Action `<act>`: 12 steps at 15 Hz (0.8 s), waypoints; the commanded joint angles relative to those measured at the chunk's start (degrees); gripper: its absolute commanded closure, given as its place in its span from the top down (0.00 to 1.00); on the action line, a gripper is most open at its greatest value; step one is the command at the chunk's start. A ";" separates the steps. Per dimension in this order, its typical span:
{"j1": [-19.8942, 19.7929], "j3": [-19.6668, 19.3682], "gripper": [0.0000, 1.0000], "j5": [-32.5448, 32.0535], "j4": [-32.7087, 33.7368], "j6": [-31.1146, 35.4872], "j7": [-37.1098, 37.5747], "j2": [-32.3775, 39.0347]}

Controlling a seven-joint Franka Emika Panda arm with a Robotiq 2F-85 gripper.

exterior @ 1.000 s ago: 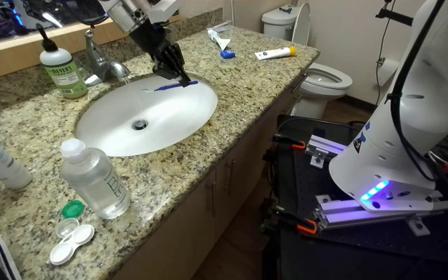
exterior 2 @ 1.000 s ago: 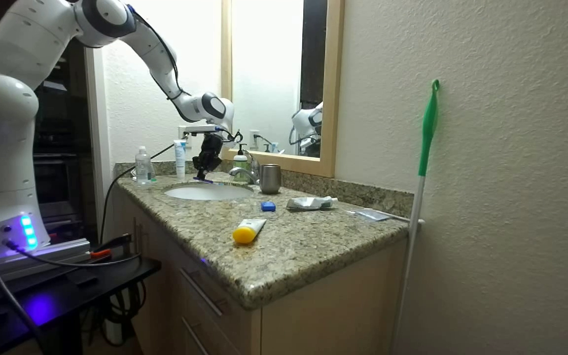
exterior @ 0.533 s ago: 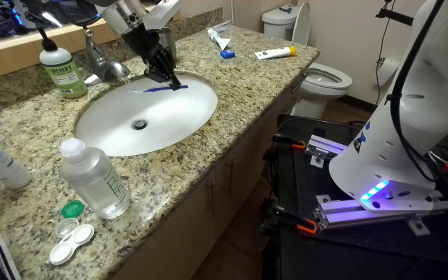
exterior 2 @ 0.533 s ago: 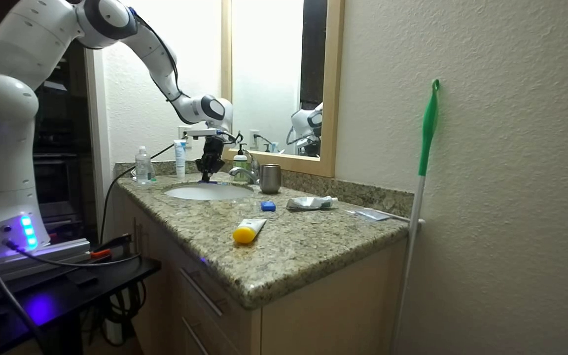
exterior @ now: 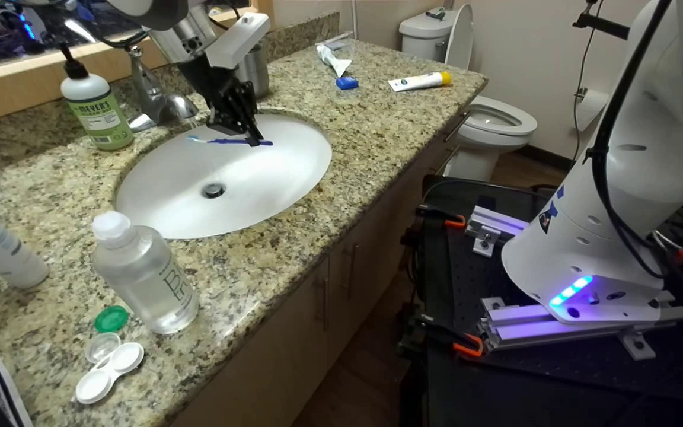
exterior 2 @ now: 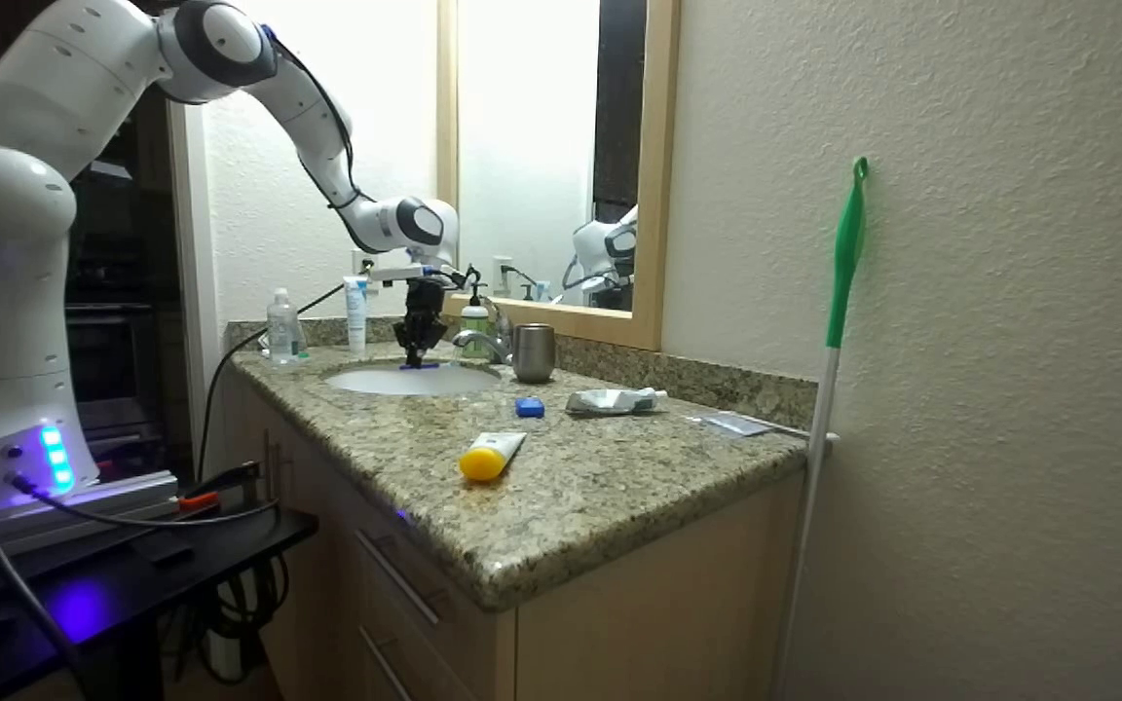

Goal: Turn the faucet handle upwards pick up the toothbrush wash it and then place it in the cup afterward turn the faucet handle downwards

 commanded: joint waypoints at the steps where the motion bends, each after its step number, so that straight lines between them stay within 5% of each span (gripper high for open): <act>1: 0.26 -0.41 0.10 0.17 0.11 -0.11 0.85 0.05; 4: 0.28 -0.55 0.02 0.18 0.11 -0.11 1.61 0.05; 12: -0.07 -0.56 0.10 0.49 -0.04 -3.02 0.44 -1.09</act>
